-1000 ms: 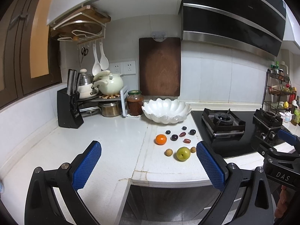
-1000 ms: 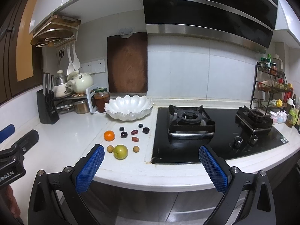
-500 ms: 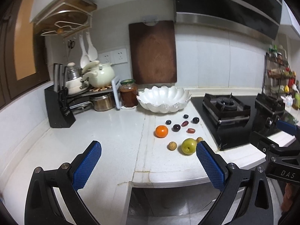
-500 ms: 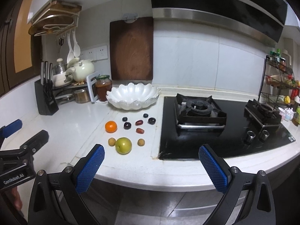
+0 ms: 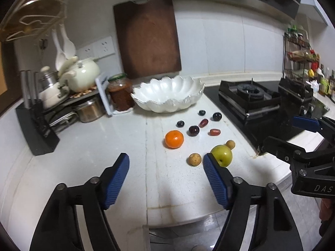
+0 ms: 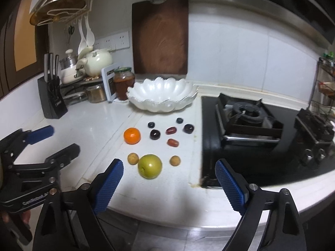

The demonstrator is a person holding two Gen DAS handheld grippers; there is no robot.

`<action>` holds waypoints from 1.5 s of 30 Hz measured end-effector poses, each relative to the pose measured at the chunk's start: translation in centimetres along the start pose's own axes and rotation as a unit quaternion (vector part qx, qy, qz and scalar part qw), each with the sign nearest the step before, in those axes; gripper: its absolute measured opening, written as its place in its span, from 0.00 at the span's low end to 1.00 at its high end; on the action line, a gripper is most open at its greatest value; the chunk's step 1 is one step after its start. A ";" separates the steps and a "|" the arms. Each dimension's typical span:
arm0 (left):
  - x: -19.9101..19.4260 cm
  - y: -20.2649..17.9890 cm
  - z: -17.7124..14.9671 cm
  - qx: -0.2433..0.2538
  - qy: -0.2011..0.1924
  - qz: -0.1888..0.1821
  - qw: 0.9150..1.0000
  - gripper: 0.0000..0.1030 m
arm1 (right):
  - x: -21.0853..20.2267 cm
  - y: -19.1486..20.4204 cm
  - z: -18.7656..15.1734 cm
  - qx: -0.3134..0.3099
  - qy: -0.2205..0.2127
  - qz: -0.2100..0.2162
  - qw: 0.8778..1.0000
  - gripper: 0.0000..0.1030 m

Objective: Organize fruits
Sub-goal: 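Grasp the small brown fruit with the left tool while the right tool approaches the green fruit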

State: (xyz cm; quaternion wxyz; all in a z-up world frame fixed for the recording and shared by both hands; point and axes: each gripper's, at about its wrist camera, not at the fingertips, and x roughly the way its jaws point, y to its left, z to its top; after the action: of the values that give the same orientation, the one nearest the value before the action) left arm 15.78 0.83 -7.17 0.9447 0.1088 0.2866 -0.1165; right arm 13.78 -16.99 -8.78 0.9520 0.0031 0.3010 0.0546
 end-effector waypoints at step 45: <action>15.1 -2.4 -1.4 0.073 0.109 -0.174 0.976 0.27 | 13.6 0.2 -1.2 0.064 0.125 0.112 0.984 0.49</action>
State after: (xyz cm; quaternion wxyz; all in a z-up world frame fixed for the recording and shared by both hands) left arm 26.55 -3.42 -17.17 0.8624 0.1377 0.3933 -0.2875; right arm 24.09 -15.35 -17.54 0.8926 0.0911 0.4185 0.1410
